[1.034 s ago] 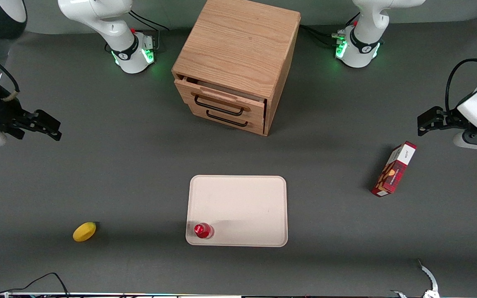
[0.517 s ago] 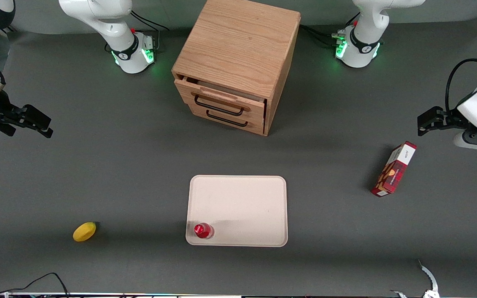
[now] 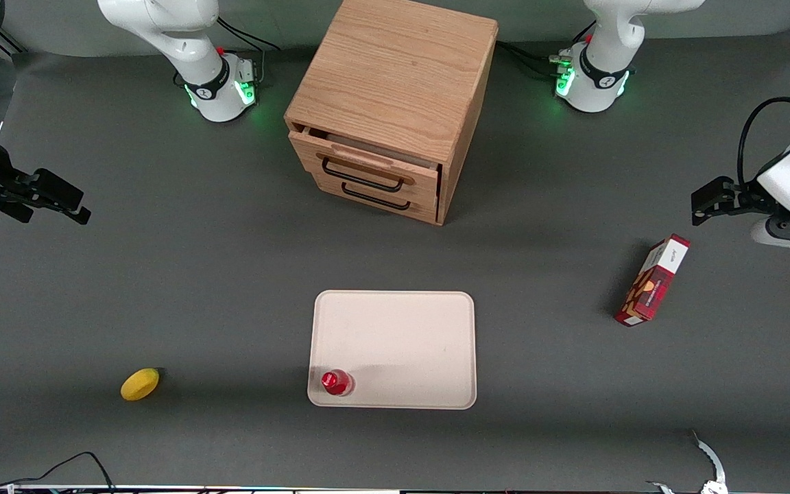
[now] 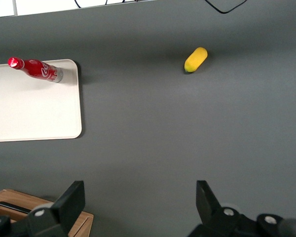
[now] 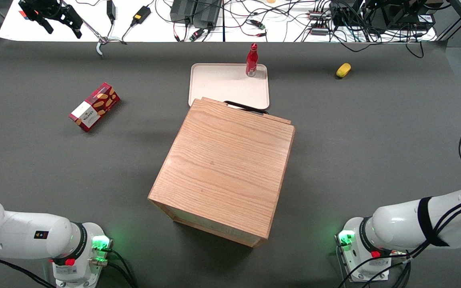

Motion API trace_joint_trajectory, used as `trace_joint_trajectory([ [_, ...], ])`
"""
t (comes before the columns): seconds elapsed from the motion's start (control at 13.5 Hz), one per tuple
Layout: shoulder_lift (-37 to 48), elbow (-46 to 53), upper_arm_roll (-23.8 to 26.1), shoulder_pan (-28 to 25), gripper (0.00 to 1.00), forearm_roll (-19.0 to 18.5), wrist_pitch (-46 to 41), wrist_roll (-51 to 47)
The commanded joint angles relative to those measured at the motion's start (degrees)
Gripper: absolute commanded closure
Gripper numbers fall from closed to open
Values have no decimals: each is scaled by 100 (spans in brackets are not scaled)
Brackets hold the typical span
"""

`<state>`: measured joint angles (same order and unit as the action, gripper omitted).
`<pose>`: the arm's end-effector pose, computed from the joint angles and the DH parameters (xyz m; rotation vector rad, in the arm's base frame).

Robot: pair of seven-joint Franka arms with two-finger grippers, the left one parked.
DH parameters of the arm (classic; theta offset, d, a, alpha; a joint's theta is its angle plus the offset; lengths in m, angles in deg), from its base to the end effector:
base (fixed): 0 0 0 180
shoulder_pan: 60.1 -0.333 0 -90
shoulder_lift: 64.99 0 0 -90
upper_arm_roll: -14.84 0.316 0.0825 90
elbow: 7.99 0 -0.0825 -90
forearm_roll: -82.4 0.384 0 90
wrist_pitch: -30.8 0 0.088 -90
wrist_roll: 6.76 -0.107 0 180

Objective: Place coke bottle on tray

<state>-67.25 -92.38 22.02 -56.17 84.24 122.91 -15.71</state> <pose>0.5701 0.0341 0.6524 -3.0876 0.1537 -0.1410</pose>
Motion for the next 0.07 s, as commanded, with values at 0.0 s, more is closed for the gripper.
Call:
trace_joint_trajectory([
  [0.0,-38,151,4,3,0,106,-132,156],
])
